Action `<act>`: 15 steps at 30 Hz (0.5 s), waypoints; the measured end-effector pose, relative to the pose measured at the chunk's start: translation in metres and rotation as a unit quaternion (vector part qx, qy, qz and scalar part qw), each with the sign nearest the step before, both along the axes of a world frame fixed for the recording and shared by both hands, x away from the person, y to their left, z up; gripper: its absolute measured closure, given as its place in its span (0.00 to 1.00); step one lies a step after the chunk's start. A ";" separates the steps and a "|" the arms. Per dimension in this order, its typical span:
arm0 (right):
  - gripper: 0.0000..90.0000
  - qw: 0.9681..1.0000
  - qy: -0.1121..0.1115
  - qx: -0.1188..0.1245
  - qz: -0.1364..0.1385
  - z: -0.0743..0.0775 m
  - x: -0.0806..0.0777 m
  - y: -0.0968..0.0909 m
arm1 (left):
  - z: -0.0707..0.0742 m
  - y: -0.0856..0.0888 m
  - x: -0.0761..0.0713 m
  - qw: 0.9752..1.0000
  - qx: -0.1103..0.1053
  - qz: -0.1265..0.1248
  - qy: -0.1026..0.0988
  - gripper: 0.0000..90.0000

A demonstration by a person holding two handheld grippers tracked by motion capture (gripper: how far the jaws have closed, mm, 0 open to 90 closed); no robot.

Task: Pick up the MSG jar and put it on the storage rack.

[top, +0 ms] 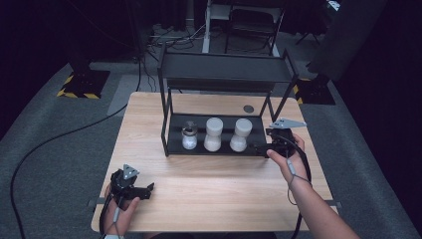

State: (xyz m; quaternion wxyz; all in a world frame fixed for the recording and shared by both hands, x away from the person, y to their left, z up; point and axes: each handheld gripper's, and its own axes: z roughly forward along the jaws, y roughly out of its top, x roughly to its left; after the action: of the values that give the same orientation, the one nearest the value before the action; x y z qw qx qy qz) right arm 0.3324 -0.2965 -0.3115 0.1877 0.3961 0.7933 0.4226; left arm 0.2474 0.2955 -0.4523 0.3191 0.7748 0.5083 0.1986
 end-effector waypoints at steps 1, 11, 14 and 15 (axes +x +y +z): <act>0.10 1.000 0.001 0.000 0.001 -0.001 -0.002 -0.002 | 0.000 0.000 0.000 1.000 0.000 0.000 0.000 0.00; 0.07 1.000 0.000 -0.003 0.005 -0.010 -0.026 -0.019 | 0.000 0.000 0.000 1.000 0.000 0.001 0.000 0.00; 0.07 1.000 0.004 -0.008 0.006 -0.014 -0.032 -0.023 | 0.000 0.000 0.000 1.000 0.000 0.001 0.000 0.00; 0.07 1.000 0.004 -0.008 0.007 -0.016 -0.033 -0.025 | 0.000 0.000 0.000 1.000 0.000 0.001 0.000 0.00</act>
State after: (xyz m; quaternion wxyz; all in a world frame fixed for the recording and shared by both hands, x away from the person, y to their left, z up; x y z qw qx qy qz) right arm 0.2992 -0.3218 -0.3277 0.1851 0.3903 0.8002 0.4159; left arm 0.2477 0.2953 -0.4524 0.3192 0.7740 0.5093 0.1991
